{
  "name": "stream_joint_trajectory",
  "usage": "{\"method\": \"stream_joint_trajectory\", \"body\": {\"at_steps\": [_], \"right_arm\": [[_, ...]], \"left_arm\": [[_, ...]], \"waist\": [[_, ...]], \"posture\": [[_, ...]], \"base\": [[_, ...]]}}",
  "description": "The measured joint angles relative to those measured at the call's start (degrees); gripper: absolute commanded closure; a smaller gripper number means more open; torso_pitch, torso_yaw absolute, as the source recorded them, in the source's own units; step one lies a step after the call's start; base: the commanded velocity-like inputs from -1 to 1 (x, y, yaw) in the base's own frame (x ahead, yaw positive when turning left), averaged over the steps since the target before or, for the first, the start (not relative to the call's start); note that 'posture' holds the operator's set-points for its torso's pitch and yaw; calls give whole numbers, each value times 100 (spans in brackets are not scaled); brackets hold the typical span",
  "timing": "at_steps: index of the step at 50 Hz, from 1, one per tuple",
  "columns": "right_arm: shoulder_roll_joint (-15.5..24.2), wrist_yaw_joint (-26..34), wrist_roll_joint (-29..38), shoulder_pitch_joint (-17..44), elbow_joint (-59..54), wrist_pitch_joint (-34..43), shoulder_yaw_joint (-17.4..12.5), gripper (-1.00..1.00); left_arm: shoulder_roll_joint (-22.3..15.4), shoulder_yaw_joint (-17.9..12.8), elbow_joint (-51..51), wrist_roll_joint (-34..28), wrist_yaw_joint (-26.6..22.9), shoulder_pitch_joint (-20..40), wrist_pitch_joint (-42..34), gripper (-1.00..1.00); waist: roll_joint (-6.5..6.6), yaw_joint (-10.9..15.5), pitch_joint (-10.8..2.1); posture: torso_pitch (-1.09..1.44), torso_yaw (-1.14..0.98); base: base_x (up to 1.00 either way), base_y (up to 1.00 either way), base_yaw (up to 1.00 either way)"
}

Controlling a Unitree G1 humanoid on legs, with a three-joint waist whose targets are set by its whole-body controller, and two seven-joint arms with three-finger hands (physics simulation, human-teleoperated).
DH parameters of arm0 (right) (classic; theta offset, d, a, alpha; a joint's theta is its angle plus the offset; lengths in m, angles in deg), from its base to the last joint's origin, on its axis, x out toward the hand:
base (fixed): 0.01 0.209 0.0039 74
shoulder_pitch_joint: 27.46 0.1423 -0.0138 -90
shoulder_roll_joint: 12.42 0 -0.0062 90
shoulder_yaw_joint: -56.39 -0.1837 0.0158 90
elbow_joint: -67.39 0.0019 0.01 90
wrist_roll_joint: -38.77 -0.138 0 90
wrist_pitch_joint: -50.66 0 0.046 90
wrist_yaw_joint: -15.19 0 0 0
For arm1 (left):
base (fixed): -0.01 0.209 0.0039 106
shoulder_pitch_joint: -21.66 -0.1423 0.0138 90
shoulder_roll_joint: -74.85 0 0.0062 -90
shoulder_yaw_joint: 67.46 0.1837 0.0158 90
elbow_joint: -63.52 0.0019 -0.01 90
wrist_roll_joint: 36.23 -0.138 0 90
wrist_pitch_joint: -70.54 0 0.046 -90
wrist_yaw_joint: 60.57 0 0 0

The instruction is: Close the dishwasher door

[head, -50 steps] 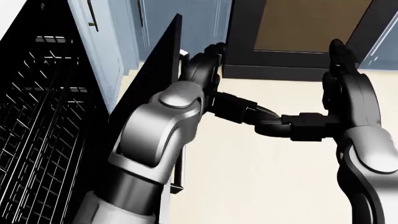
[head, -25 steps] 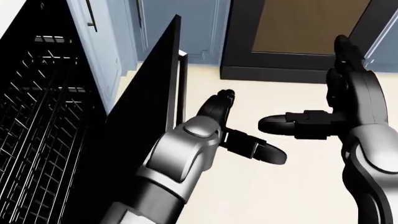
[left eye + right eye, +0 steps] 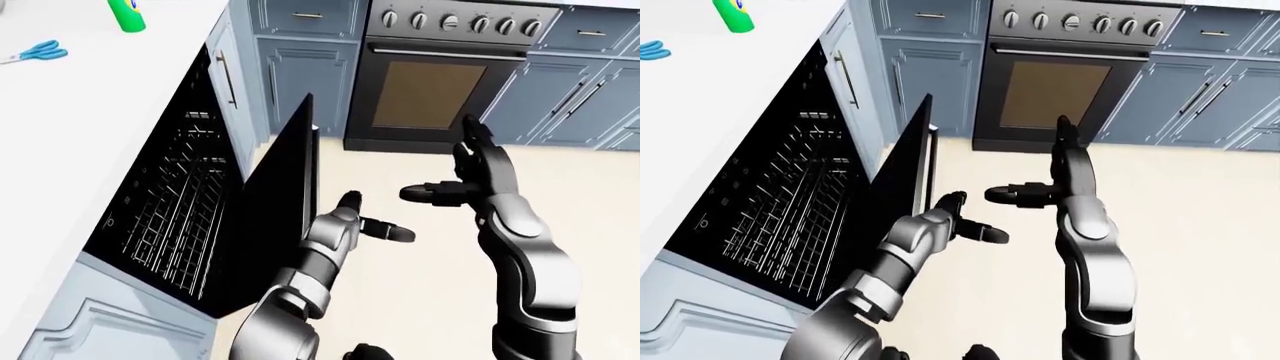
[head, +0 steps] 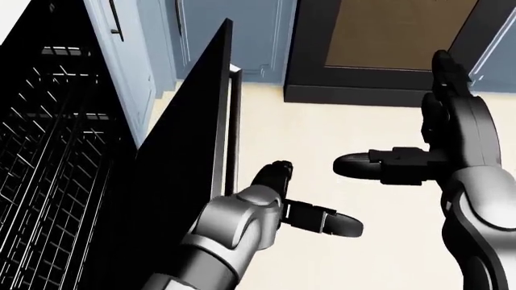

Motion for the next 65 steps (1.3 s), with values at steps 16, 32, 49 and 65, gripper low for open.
{"method": "stream_joint_trajectory", "body": {"at_steps": [16,32,49,65], "right_arm": [[74,-11,-64,80,55,63,-56,-100],[39,-51,-78,-7,-116,-148,-38,-100],[20,-46,-66,21,-215,-225,14,-100],[43,-33,-76,92,-201,-179,8,-100]], "left_arm": [[-210,-216,1135,117,15,148,384,-100],[-238,-453,1886,7,307,147,754,-100],[-257,-525,2045,-3,603,48,932,-100],[-278,-558,2132,-75,956,31,966,-100]], "waist": [[-7,4,-23],[10,-20,-2],[16,-29,-14],[24,-30,-16]], "posture": [[73,0],[73,0],[73,0],[73,0]], "base": [[0,0,0],[0,0,0],[0,0,0],[0,0,0]]}}
